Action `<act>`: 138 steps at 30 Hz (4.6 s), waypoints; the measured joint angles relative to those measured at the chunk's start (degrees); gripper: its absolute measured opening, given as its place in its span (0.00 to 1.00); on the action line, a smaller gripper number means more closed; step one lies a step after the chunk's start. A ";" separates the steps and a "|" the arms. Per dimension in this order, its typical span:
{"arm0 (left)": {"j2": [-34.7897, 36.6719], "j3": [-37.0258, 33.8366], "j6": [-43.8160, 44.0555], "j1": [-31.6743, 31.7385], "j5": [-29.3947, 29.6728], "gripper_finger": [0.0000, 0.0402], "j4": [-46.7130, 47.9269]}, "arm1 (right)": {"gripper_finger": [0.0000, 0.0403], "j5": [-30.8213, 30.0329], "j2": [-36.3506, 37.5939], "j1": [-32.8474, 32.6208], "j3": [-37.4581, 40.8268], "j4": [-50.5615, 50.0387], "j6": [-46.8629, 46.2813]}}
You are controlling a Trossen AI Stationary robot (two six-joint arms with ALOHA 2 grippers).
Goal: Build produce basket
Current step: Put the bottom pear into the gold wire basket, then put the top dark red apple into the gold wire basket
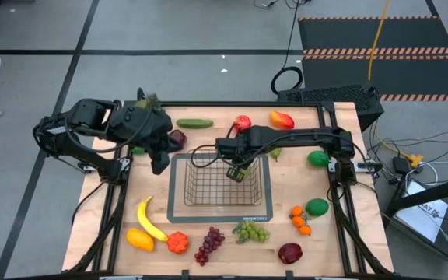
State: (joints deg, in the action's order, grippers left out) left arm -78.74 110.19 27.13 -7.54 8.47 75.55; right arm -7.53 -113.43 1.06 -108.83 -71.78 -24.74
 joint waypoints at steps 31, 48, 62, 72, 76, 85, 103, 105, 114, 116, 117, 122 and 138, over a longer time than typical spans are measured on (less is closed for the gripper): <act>0.04 -3.20 5.71 11.26 4.58 0.16 11.50 | 0.43 -1.09 16.38 0.09 10.20 4.10 -3.92; 0.02 -32.53 3.18 36.87 -7.81 0.79 7.98 | 0.41 -10.58 32.99 10.83 10.20 3.47 20.10; 0.00 -48.61 -0.52 36.65 -5.39 0.93 -10.16 | 0.41 3.41 33.40 23.65 10.20 4.23 36.83; 0.00 -57.31 -3.70 37.04 -3.91 0.99 -20.68 | 0.41 4.50 34.15 23.61 10.15 3.92 30.00; 0.00 -59.89 -4.58 37.04 -3.26 0.99 -24.54 | 0.41 9.16 34.16 23.39 10.15 4.00 22.83; 0.00 -63.88 -9.14 38.06 -1.90 0.99 -32.13 | 0.41 13.53 34.16 16.36 10.15 8.88 9.03; 0.00 -68.50 -17.67 39.40 -0.24 0.94 -42.84 | 0.41 -1.85 34.16 2.31 10.15 18.48 -5.51; 0.00 -68.50 -18.17 39.40 -0.25 0.88 -42.87 | 0.41 -3.03 34.16 1.62 10.15 18.44 -6.43; 0.04 -67.65 -16.93 38.39 -0.46 0.78 -41.35 | 0.41 -3.30 34.16 0.65 10.15 18.44 -7.18; 0.45 -66.26 -16.57 37.70 -0.55 0.80 -39.73 | 0.41 -3.30 34.16 0.70 10.15 18.42 -7.12; 0.73 -65.42 -16.51 37.33 -0.58 0.81 -38.98 | 0.41 -3.30 34.16 0.70 10.15 18.42 -6.81; 3.44 -59.36 -14.55 35.52 -0.49 0.80 -33.34 | 0.41 -3.28 34.16 0.70 10.15 18.35 -3.29; 10.25 -30.89 -6.43 28.69 -0.94 0.81 -23.26 | 0.41 -0.21 35.60 0.72 10.20 7.44 3.40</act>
State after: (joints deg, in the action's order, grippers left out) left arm -68.49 79.31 20.70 21.15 7.53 52.29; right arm -7.73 -77.83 1.78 -98.63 -64.34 -21.34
